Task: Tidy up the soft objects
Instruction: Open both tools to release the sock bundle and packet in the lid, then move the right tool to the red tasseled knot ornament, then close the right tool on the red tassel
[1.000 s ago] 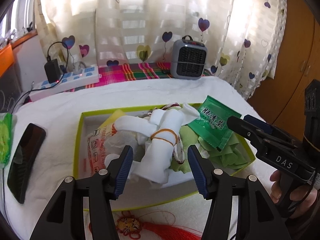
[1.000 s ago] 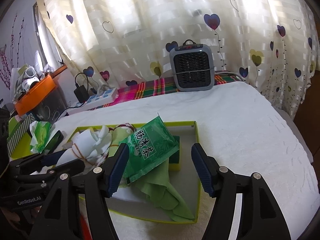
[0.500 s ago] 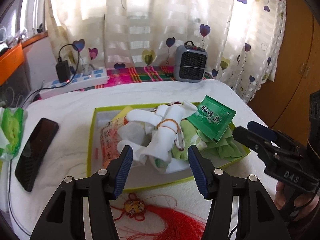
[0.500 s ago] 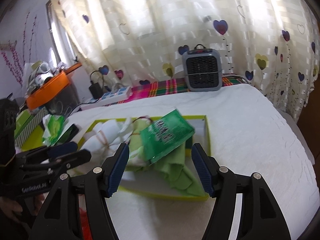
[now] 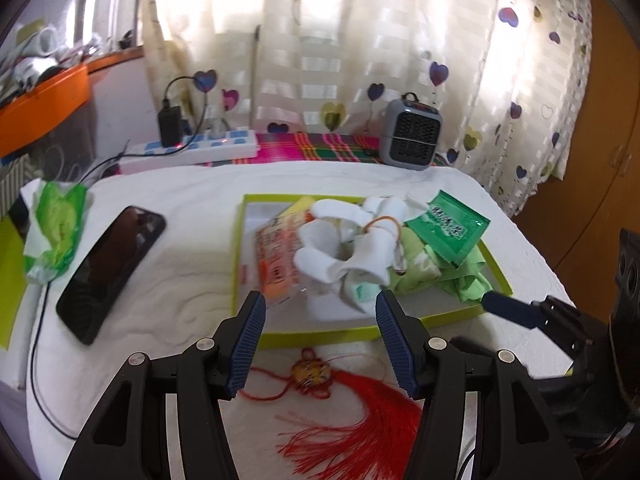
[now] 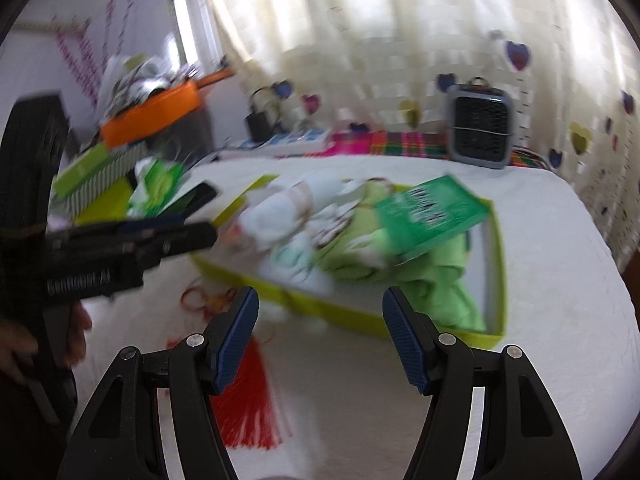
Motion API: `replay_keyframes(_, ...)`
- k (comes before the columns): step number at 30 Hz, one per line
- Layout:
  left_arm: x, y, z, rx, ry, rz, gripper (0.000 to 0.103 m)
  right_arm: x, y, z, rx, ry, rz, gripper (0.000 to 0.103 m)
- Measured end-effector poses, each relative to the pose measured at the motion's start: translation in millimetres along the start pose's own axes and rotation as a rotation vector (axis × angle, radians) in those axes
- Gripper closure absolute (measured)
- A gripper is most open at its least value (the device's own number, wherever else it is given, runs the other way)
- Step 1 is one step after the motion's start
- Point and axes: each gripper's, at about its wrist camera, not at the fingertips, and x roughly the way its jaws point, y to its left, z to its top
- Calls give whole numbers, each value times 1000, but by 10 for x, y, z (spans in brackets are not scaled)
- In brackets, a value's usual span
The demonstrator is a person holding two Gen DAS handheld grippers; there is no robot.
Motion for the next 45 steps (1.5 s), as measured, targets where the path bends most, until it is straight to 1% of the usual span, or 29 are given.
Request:
replay_keyframes(6,-54,103,-78,-20,9,16,46,138,158,-50,-30,53,59,38)
replay_keyframes(11,-69,166,-136,-35,20,25,46,259,312,-93,-81,97,84,38)
replay_keyframes(14,-92,214,-183,-47,21,30,46,349,365,-118,-109,127,86,38)
replay_keyframes(17,-110,280,-241,-62,25,55,46,471,428,-136,-133,160,94,38)
replay_keyframes(22,-91,398,-302,-96,42,57,46,609,528,-172,-178,197,81,38)
replay_keyframes(24,-92,419,-321,-101,44,55,46,627,552,-187,-191,204,78,39)
replay_keyframes(27,-94,425,-329,-102,44,48,46,686,567,-198,-202,226,58,53)
replay_keyframes(28,-93,420,-328,-101,44,45,46,689,579,-210,-220,219,24,61)
replay_keyframes(29,-91,414,-328,-99,44,44,46,689,578,-212,-227,218,11,64)
replay_keyframes(31,-77,399,-322,-95,49,41,46,690,568,-209,-220,217,9,67)
replay_keyframes(33,-63,384,-316,-89,52,38,46,681,560,-215,-220,213,3,73)
replay_keyframes(34,-58,369,-314,-86,53,35,46,671,566,-220,-227,211,5,82)
replay_keyframes(35,-50,356,-310,-82,55,33,46,663,576,-224,-233,210,5,88)
replay_keyframes(39,-13,303,-305,-67,63,26,46,638,596,-229,-241,205,4,90)
replay_keyframes(45,45,276,-284,-70,75,16,46,537,477,-195,-178,179,13,91)
